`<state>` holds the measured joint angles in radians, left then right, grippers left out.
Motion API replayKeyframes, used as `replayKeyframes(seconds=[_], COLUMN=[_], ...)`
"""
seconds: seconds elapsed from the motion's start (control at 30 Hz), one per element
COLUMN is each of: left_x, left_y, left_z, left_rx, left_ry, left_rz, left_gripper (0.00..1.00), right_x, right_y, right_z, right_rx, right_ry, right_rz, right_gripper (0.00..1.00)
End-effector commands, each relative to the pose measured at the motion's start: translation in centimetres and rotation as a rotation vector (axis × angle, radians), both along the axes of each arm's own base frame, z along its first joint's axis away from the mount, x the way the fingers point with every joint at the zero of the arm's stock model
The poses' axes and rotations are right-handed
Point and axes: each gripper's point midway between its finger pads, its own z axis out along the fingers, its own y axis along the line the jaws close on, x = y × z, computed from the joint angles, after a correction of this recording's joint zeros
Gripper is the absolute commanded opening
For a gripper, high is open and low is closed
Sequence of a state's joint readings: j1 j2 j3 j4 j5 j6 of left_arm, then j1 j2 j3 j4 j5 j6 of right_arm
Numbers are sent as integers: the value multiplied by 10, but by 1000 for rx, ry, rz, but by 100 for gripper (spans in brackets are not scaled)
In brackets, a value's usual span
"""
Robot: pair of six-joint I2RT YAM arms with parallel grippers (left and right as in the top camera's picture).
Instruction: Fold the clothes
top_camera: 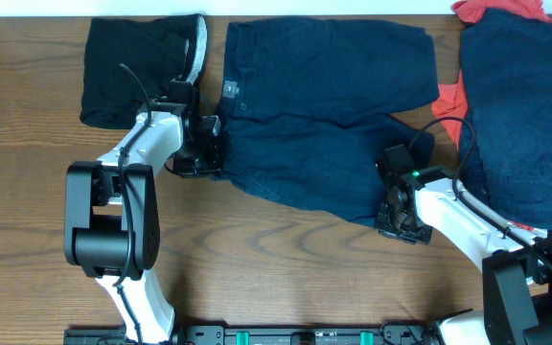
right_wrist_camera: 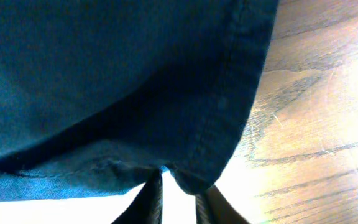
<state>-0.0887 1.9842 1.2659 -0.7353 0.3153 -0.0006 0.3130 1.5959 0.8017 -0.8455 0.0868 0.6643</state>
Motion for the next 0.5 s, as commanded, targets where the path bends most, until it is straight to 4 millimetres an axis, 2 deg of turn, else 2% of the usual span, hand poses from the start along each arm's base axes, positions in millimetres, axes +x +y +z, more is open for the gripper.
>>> replayKeyframes(seconds=[0.0,0.13,0.23,0.27,0.33,0.37,0.4,0.47], left_x=[-8,-5,-3,-3,-3,-3,-3,-2], left_y=[2,2,2,2,2,2,2,2], left_z=[-12,-2,6,8,9,9,9,9], left_rx=[16,14,12,11,11,11,11,11], left_ry=[34,9,-12,-17,-19,-19,-19,-20], left_rz=[3,4,4,4,4,4,4,4], left_gripper=[6,6,6,6,6,6,6,6], right_x=[3,14,20,21,22,23,24,25], right_y=[-9,-16,-22,-24,-27,-28,-28,-28], right_z=[1,1,1,1,1,1,1,1], right_rx=[-25,-15,-10,-10,-9,-8,-8,-7], right_ry=[-20,-54,-69,-70,-71,-71,-72,-76], right_rz=[-32,-45,-46,-42,-22,-12,1,23], right_gripper=[11,7,11,15,36,42,48,52])
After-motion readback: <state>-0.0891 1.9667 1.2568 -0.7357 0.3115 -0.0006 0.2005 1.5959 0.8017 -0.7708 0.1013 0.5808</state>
